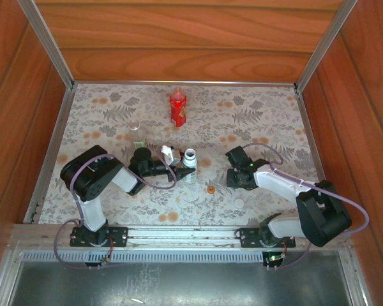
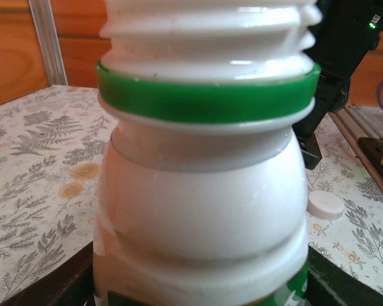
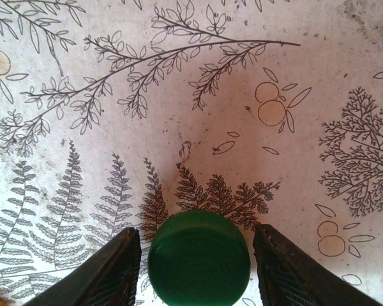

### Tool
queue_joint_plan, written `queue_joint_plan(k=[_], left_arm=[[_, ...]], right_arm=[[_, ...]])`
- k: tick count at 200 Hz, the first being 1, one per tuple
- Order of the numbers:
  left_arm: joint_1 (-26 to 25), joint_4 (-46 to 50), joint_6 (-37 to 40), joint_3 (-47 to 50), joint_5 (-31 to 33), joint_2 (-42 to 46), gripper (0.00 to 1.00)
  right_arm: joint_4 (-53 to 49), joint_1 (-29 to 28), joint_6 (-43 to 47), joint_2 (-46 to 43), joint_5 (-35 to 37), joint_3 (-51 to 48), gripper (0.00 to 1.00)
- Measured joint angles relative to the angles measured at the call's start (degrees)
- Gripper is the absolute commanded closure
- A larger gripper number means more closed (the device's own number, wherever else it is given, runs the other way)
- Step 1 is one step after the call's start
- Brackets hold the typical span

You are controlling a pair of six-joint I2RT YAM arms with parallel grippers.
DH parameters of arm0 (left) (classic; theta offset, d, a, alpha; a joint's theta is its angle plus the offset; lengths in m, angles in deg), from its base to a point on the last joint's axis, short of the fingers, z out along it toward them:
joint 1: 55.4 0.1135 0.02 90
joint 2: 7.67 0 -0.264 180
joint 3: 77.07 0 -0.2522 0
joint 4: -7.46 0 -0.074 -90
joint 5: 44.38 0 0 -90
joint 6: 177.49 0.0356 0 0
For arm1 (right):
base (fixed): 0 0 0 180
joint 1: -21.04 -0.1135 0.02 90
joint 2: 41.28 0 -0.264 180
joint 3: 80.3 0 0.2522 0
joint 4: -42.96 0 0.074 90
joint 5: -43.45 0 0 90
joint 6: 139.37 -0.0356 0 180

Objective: Screw on the bottle caps

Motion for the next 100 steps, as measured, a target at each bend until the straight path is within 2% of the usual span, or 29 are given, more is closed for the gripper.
queue_joint_plan(k=[83, 100], left_arm=[[0.0, 0.0, 0.0, 0.0, 0.0, 0.0, 0.42], [0.0, 0.0, 0.0, 0.0, 0.0, 0.0, 0.42]], right_arm=[[-0.5, -1.0, -0.9, 0.9, 0.0, -0.2, 0.49], [-0.7, -1.1, -1.2, 0.9, 0.0, -0.2, 0.52]])
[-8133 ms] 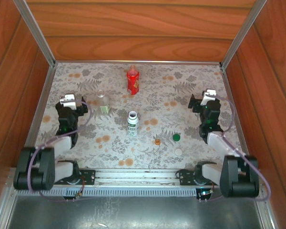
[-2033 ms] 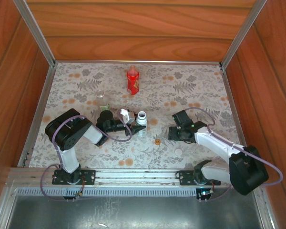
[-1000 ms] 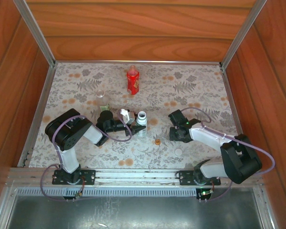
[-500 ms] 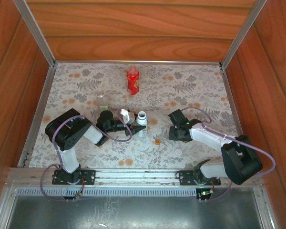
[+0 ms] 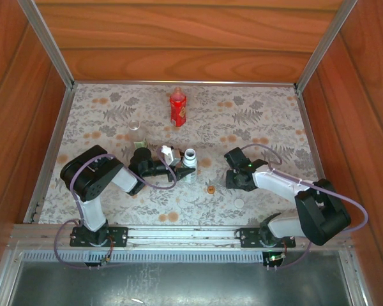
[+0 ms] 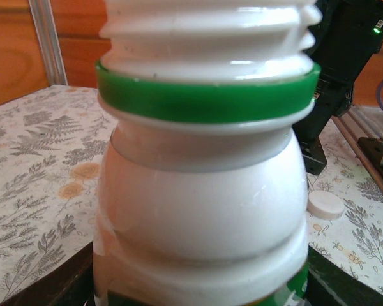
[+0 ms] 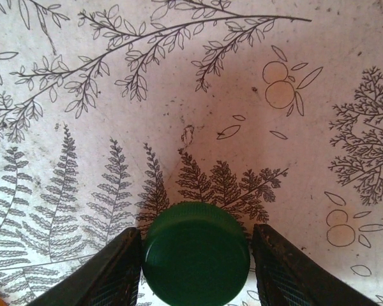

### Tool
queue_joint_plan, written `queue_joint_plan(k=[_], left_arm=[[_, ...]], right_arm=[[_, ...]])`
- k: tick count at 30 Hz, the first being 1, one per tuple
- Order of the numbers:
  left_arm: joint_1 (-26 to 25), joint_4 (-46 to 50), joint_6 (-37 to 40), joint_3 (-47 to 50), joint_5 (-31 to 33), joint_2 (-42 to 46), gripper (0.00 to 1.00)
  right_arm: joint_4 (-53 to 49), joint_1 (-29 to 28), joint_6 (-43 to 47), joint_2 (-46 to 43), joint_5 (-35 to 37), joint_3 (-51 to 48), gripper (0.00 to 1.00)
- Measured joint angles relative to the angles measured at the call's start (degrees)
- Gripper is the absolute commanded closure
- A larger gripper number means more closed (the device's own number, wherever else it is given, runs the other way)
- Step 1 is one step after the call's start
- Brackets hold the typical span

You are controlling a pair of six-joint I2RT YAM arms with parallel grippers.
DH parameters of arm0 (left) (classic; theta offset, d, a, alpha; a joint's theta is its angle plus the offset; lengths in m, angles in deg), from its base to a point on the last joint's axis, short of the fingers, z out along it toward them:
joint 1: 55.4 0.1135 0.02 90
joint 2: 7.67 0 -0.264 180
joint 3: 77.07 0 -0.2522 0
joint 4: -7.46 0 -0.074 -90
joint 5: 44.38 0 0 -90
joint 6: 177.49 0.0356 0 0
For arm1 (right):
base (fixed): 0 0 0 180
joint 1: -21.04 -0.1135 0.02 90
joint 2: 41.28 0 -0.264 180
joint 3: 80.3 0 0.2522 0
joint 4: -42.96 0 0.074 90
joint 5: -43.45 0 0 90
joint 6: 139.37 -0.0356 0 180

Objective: Screw on the bottle caps

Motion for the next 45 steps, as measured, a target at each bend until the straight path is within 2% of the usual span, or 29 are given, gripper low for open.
queue_joint_plan(k=[10, 17, 29, 35, 45], left_arm=[[0.0, 0.0, 0.0, 0.0, 0.0, 0.0, 0.42], [0.0, 0.0, 0.0, 0.0, 0.0, 0.0, 0.42], [0.0, -0.2, 0.0, 0.0, 0.0, -0.1, 0.42], [0.0, -0.4, 0.0, 0.0, 0.0, -0.2, 0.42], [0.0, -1.0, 0.3, 0.0, -0.2, -0.6, 0.42]], right_arm=[[-0.3, -0.7, -0.4, 0.0, 0.0, 0.0, 0.55], [-5.9, -2.1, 0.7, -1.4, 0.0, 4.2, 0.55], [-21.3, -4.8, 7.4, -2.8, -1.4, 25.7, 0.55], [-29.7, -8.4, 11.3, 1.3, -1.9, 41.4, 0.55], [-35.8, -13.9, 15.2, 7.8, -5.6, 58.1, 0.55]])
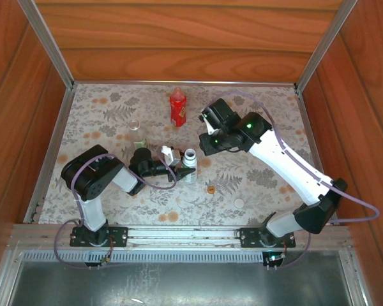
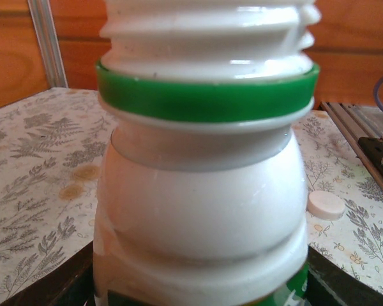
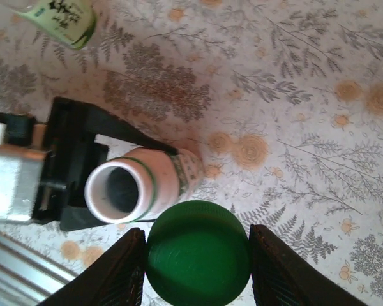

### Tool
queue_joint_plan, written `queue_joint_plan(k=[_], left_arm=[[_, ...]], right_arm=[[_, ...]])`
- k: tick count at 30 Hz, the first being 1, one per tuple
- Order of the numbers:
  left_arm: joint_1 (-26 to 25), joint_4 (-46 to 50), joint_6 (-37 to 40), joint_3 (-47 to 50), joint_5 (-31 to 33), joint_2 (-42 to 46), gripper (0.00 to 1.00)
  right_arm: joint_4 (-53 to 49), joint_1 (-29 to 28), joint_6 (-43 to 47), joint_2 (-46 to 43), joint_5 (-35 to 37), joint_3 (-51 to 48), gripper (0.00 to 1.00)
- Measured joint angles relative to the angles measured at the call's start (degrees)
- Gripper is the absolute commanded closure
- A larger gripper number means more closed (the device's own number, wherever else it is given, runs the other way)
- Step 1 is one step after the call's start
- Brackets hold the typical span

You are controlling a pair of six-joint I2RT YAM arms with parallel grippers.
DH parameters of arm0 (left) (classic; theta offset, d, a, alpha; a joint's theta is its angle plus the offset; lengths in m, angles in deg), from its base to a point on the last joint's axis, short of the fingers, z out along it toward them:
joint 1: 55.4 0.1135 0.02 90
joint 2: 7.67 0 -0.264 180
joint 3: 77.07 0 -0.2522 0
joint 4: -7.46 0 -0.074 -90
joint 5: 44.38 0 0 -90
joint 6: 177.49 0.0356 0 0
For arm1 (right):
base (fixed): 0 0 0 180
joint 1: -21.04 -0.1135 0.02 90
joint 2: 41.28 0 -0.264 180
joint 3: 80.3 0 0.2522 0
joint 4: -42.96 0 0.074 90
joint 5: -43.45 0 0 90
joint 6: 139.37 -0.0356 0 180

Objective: Screw on the bottle caps

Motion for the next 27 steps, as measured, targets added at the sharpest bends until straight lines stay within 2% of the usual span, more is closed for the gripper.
queue_joint_plan(k=[12, 27], left_arm=[[0.0, -0.3, 0.3, 0.0, -0.3, -0.2, 0.42], [0.0, -0.5, 0.4, 0.0, -0.3, -0.3, 0.42]], right_arm=[[-4.1, -4.6, 3.4, 10.9, -1.1, 9.6, 0.55], [-6.7, -5.8, 5.0, 15.1, -0.1, 10.2, 0.56]])
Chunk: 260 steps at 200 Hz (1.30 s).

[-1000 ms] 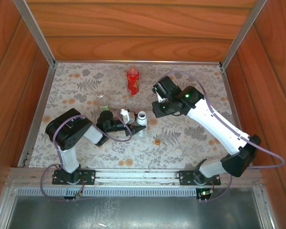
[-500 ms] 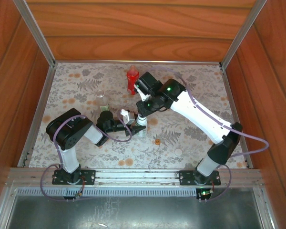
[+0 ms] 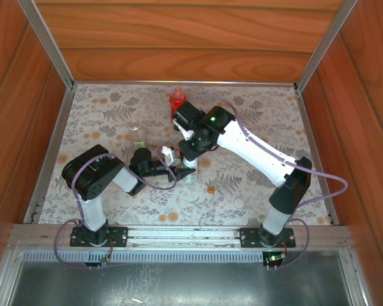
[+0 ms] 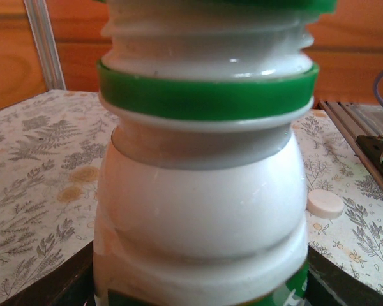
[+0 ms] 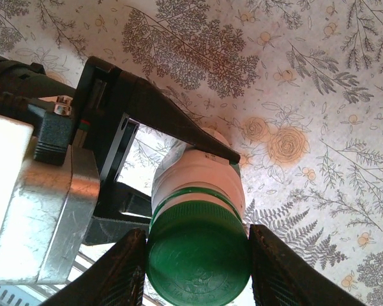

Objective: Screw on the bottle caps

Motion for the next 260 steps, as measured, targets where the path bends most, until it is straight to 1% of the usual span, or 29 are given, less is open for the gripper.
queue_joint_plan(k=[79, 156, 209, 260], left_arm=[[0.0, -0.4, 0.0, 0.0, -0.2, -0.2, 0.42], [0.0, -0.4, 0.2, 0.0, -0.2, -0.2, 0.42], [0.0, -0.4, 0.2, 0.0, -0.2, -0.2, 0.42], [0.0, -0.4, 0.2, 0.0, 0.0, -0.2, 0.42]], right_arm=[[-0.6, -0.8, 0.4, 0.7, 1.2, 0.5, 0.57], [-0.5, -0.8, -1.0, 1.3, 1.4, 0.7, 0.58], [2.6, -0.8, -1.2, -1.0, 1.6, -2.5, 0.6], [5.1, -0.8, -1.1, -2.4, 2.0, -4.9, 0.58]])
